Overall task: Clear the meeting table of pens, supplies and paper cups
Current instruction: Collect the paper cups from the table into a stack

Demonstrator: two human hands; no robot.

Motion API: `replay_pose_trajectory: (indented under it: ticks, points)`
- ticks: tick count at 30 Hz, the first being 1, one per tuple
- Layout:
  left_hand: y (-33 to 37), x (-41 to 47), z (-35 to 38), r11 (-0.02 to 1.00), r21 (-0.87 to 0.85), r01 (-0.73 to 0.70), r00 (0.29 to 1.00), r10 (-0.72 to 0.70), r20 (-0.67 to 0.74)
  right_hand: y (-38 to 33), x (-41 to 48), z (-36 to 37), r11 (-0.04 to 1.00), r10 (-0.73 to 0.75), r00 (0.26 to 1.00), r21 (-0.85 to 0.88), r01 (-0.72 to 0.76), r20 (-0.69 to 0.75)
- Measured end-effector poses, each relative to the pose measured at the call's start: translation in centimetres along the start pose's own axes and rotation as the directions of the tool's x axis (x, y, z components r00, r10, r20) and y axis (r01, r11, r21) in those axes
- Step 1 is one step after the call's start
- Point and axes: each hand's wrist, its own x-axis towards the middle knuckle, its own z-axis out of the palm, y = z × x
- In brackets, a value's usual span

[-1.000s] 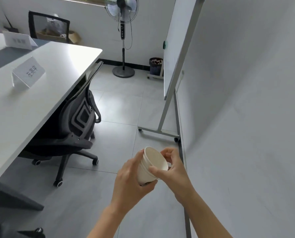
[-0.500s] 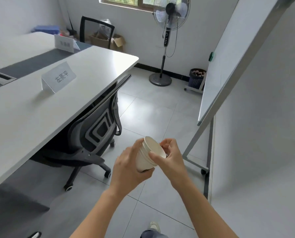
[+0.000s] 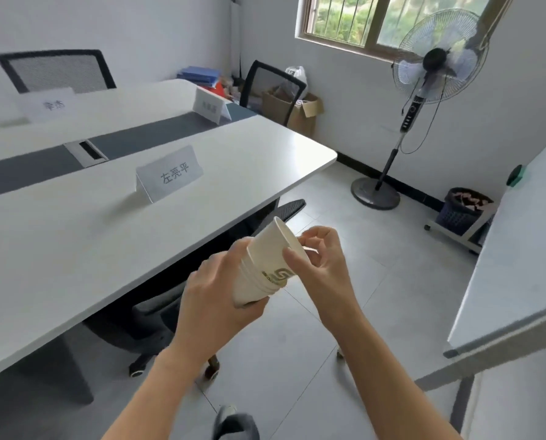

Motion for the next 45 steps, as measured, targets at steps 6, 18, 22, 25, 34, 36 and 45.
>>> replay_pose_trajectory:
  ticks: [6,18,22,25,34,36,45]
  points:
    - [-5.2,10.3,-1.6,0.994,0.085,0.068,0.991,-0.057,-0.123,-3.4,12.4,3.7,0.996,-0.076,0.994,0.059,0.071,0.080]
    - [-15.9,18.2,0.9,0.855,0.048,0.517,0.844,-0.499,-0.194,4.2,33.0,5.7,0.957,0.016,0.998,-0.292,0.001,0.057]
    - [-16.9,19.6,2.5,0.785,0.043,0.618,0.768,-0.591,-0.247,7.4,38.8,5.4,0.897,0.050,0.987,-0.441,0.022,0.152]
    - [-16.8,20.8,4.0,0.718,0.038,0.695,0.691,-0.653,-0.308,9.0,42.6,5.6,0.849,0.064,0.965,-0.522,0.082,0.256]
    - [-14.7,22.7,9.0,0.523,-0.055,0.851,0.454,-0.784,-0.423,13.6,49.2,6.6,0.788,0.091,0.869,-0.569,0.235,0.486]
    - [-14.2,22.6,9.8,0.490,-0.062,0.869,0.417,-0.795,-0.440,14.6,49.6,6.9,0.758,0.141,0.846,-0.606,0.242,0.514]
    - [-13.6,22.7,10.9,0.496,-0.054,0.867,0.416,-0.779,-0.469,12.7,46.6,7.5,0.678,-0.075,0.804,-0.561,0.475,0.590]
